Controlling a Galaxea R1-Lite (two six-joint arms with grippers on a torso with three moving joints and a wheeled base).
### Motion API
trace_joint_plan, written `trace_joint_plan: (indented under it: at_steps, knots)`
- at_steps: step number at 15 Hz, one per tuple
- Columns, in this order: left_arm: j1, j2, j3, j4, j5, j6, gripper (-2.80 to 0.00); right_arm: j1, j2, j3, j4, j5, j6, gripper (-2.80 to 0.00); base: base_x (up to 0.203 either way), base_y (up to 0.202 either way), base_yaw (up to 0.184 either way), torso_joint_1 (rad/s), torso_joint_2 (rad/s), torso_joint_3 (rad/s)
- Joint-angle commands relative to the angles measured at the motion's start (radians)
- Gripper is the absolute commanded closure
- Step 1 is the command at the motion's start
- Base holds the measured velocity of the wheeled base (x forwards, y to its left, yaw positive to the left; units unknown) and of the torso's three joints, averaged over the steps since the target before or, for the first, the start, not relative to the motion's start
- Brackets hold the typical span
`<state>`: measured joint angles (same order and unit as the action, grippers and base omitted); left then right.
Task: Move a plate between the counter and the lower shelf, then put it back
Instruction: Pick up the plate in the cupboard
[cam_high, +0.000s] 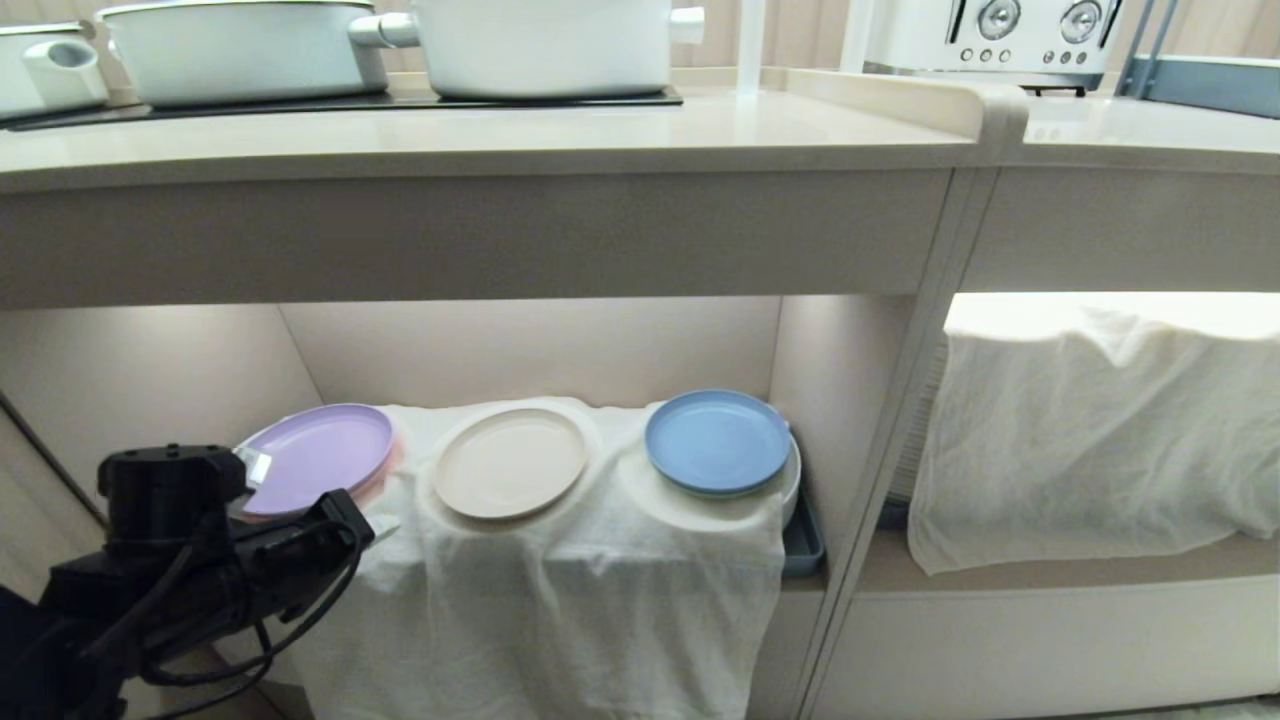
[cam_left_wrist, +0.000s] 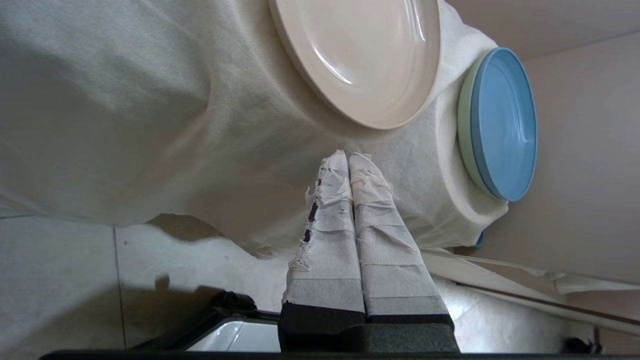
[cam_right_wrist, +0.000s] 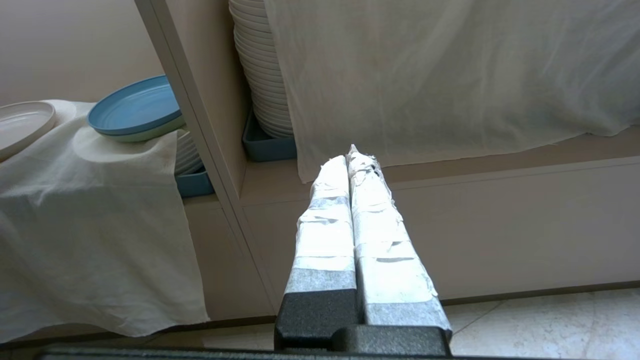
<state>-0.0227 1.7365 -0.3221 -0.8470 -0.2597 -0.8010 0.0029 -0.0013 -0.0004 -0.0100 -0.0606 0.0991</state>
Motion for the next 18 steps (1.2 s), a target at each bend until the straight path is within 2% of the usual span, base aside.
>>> trace_joint_plan:
  at_steps: [1, 3, 9, 11, 15, 17, 18]
  knots:
    - [0.015, 0.040, -0.020, -0.001, -0.031, 0.000, 0.00, 0.000, 0.001, 0.000, 0.001, -0.001, 0.001, 0.00, 0.000, 0.000, 0.000, 0.000, 0.00, 0.000]
    - [0.035, 0.060, -0.037, 0.007, -0.065, 0.012, 0.00, 0.000, 0.001, 0.000, -0.001, -0.001, 0.001, 0.00, 0.000, 0.000, 0.000, 0.000, 0.00, 0.000]
    - [0.050, 0.096, -0.122, 0.118, -0.098, 0.051, 0.00, 0.000, 0.001, 0.000, -0.001, -0.001, 0.001, 0.00, 0.000, 0.000, 0.000, 0.000, 0.00, 0.000]
    - [0.050, 0.109, -0.142, 0.133, -0.101, 0.084, 0.00, 0.000, 0.001, 0.000, -0.001, -0.001, 0.001, 0.00, 0.000, 0.000, 0.000, 0.000, 0.00, 0.000]
    - [0.052, 0.124, -0.170, 0.140, -0.099, 0.089, 0.00, 0.000, 0.001, 0.000, 0.000, -0.001, 0.001, 0.00, 0.000, 0.000, 0.000, 0.000, 0.00, 0.000]
    - [0.053, 0.130, -0.172, 0.138, -0.098, 0.090, -2.80, 0.000, 0.001, 0.000, -0.001, -0.001, 0.001, 0.00, 0.000, 0.000, 0.000, 0.000, 0.00, 0.000]
    - [0.053, 0.130, -0.172, 0.135, -0.098, 0.091, -2.80, 0.000, 0.001, 0.000, 0.000, -0.001, 0.001, 0.00, 0.000, 0.000, 0.000, 0.000, 0.00, 0.000]
